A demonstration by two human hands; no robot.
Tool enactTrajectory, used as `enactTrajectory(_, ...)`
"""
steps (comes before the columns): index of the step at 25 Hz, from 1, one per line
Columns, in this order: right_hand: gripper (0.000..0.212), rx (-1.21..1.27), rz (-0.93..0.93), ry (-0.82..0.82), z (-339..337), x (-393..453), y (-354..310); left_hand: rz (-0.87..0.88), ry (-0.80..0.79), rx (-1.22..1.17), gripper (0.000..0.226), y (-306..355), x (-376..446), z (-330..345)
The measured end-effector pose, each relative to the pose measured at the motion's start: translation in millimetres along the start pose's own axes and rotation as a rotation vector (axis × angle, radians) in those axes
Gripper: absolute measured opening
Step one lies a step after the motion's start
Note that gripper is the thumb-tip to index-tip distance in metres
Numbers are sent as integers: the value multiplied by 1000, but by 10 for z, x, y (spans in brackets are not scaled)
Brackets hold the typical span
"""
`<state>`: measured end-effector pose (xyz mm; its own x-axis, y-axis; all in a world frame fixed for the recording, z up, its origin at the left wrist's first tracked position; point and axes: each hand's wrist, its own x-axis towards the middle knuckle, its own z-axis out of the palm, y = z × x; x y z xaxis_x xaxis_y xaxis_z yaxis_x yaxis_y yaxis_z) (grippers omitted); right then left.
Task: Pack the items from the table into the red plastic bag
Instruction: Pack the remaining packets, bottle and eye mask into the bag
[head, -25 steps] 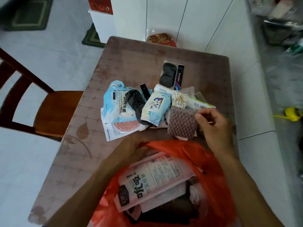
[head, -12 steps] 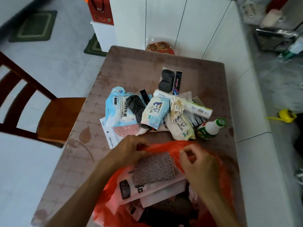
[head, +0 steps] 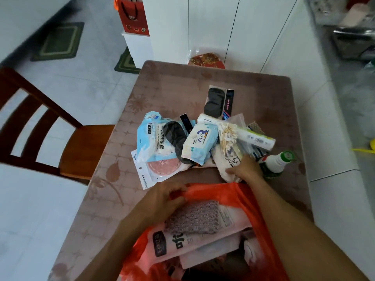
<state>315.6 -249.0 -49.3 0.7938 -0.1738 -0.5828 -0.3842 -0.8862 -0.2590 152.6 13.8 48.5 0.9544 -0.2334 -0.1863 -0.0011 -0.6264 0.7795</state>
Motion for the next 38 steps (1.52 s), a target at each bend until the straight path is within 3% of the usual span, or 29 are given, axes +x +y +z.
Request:
enactTrajectory(2, 80, 26, -30, 31, -58, -70, -39, -9, 54, 6, 13, 4, -11, -25)
enactTrajectory(5, 27, 39, -132, 95, -234, -252, -71, -5, 109, 34, 14, 49, -40, -21)
enactTrajectory(9, 26, -204, -366, 209, -559, -638, -50, -6, 152, 14, 11, 141, -76, 15)
enactTrajectory(13, 34, -127, -570, 386, -1127, -1401, 129, -21, 177, 39, 12, 131, -29, 3)
enactTrajectory(15, 35, 136, -627, 257, -1391, -1897, 263, -38, 193, 16, 5, 119, 36, -18)
enactTrajectory(17, 47, 575, -604, -82, -1426, -2343, 339, -49, 240, -24, 5, 143, 127, -74)
enactTrajectory(19, 61, 784, -539, -372, -1156, -2523, 406, -59, 261, -50, 7, 204, 194, -148)
enactTrajectory(22, 34, 533, -684, -446, -521, -2545, 520, -16, 209, 39, 8, 299, 215, -186)
enactTrajectory(26, 27, 144, -809, -276, 47, -2456, 660, 253, 381, 328, 15, 546, -257, -232)
enactTrajectory(27, 29, 89, -851, -207, 121, -2445, 633, 355, 302, 313, 20, 643, -479, -214)
enactTrajectory(29, 29, 79, -880, -141, 199, -2401, 570, 465, -105, 297, 30, 751, -945, 18)
enactTrajectory(31, 27, 133, -825, -137, 218, -2298, 507, 496, -447, 511, 20, 624, -1295, 422)
enactTrajectory(32, 27, 152, -807, -125, 211, -2246, 486, 504, -517, 617, 20, 531, -1373, 597)
enactTrajectory(34, 25, 183, -796, -118, 225, -2184, 459, 430, -574, 685, 37, 436, -1351, 808)
enactTrajectory(36, 24, 226, -793, -107, 234, -2160, 447, 394, -538, 743, 29, 480, -1263, 857)
enactTrajectory(38, 24, 268, -788, -59, 202, -2100, 454, 424, -379, 760, 34, 427, -1212, 876)
